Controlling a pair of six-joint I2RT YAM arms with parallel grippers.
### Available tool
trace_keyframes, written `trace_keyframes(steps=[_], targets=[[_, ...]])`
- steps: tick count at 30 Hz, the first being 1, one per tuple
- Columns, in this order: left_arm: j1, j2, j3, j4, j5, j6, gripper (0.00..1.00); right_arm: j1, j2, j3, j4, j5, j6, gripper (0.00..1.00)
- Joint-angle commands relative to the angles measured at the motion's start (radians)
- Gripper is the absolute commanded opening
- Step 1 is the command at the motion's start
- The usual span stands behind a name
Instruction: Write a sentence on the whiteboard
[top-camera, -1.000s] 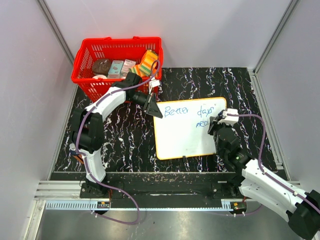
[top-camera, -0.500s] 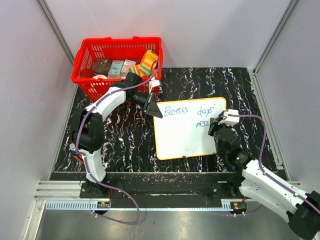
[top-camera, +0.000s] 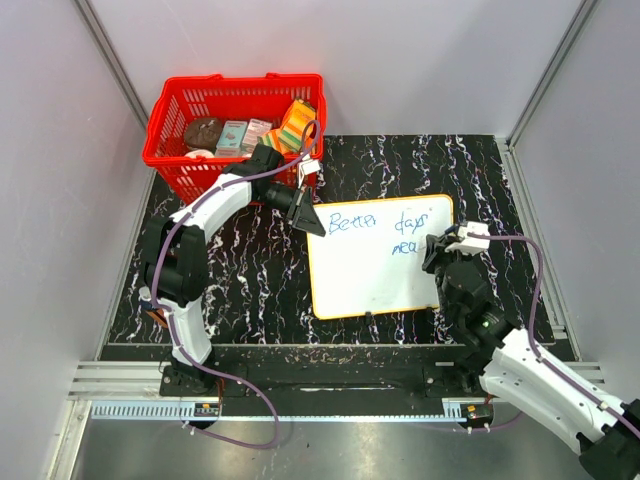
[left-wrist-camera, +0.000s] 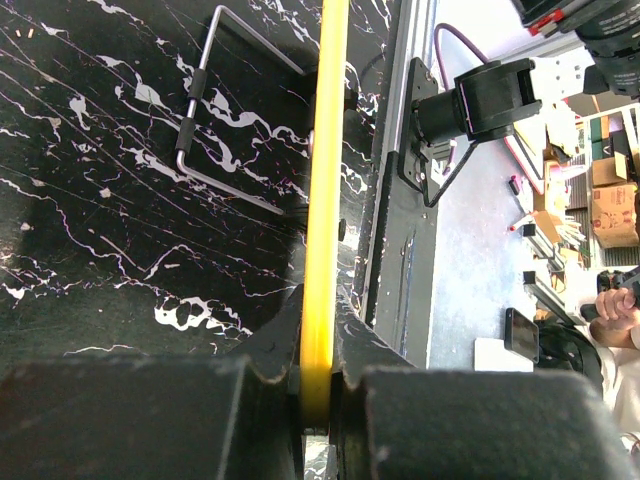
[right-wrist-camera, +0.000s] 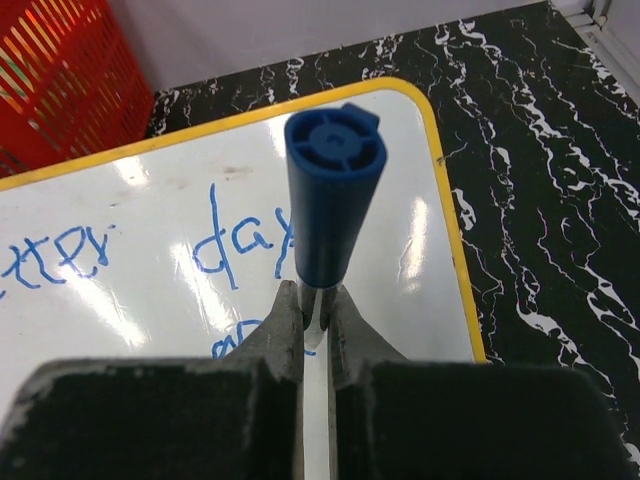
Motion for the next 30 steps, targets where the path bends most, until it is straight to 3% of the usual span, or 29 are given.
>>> trace_keyframes(steps=[1,14,30], targets=[[-0.006,-0.040,0.020,0.043,-0.195,0.095,0.00,-0.009,-0.040,0.043,0.031,-0.007,-0.041,0.00],[-0.006,-0.040,0.019,0.045,-0.195,0.095,0.00,-0.018,0.133,0.098,0.135,0.024,-0.100,0.00],[-0.008,-0.037,0.019,0.045,-0.197,0.097,0.00,-0.049,0.134,0.069,0.141,0.004,-0.089,0.00]])
